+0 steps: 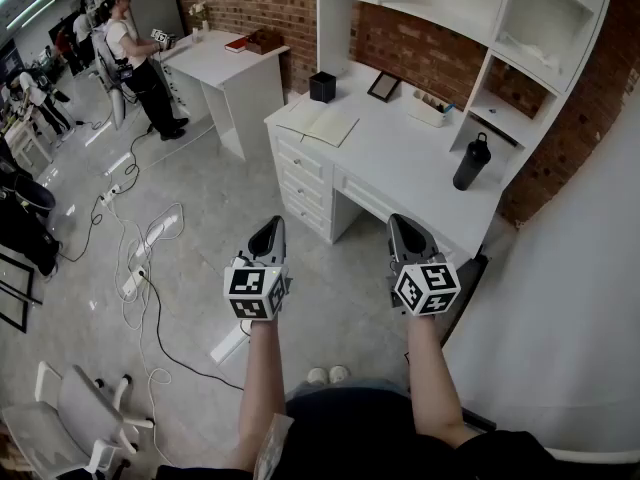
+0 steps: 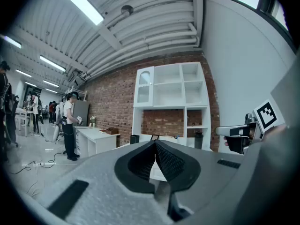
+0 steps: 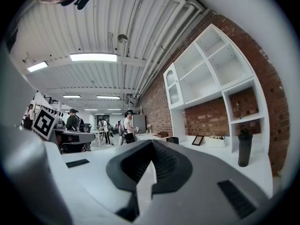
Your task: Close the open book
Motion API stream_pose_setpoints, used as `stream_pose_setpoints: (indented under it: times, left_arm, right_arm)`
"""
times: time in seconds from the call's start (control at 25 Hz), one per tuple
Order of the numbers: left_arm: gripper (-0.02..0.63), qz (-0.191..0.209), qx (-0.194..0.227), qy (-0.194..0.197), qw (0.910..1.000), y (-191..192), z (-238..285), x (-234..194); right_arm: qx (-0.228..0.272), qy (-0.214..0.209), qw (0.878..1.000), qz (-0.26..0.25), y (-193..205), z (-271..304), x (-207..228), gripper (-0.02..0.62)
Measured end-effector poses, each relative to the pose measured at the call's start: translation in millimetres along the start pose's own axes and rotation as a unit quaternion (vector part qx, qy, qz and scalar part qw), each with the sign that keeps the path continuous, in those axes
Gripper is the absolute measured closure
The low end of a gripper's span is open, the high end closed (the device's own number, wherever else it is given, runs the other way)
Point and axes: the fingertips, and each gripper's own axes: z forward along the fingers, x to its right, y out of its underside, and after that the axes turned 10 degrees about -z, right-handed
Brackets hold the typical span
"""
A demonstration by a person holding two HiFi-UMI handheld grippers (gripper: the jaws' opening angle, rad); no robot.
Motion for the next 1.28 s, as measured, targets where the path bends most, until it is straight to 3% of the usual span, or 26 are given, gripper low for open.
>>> stream_pose_setpoints:
  times: [0.68, 1.04, 1.28]
  left_arm:
    - [0.597, -0.008, -0.003, -0.005, 0.9999, 4, 7, -8]
    - [0.597, -0.010, -0.006, -0.010, 0.9999, 7, 8, -15]
    - [0.597, -0.014, -0.012, -0.018, 0.9997, 13, 3, -19]
  right_arm:
    - [0.010, -0.004, 1.000, 0.021, 1, 10, -3, 0.597]
    - [0.004, -0.004, 1.000, 0.000, 2, 17, -6, 0.597]
    - [0.006, -0.017, 1.000, -0.002, 2, 18, -13, 0.501]
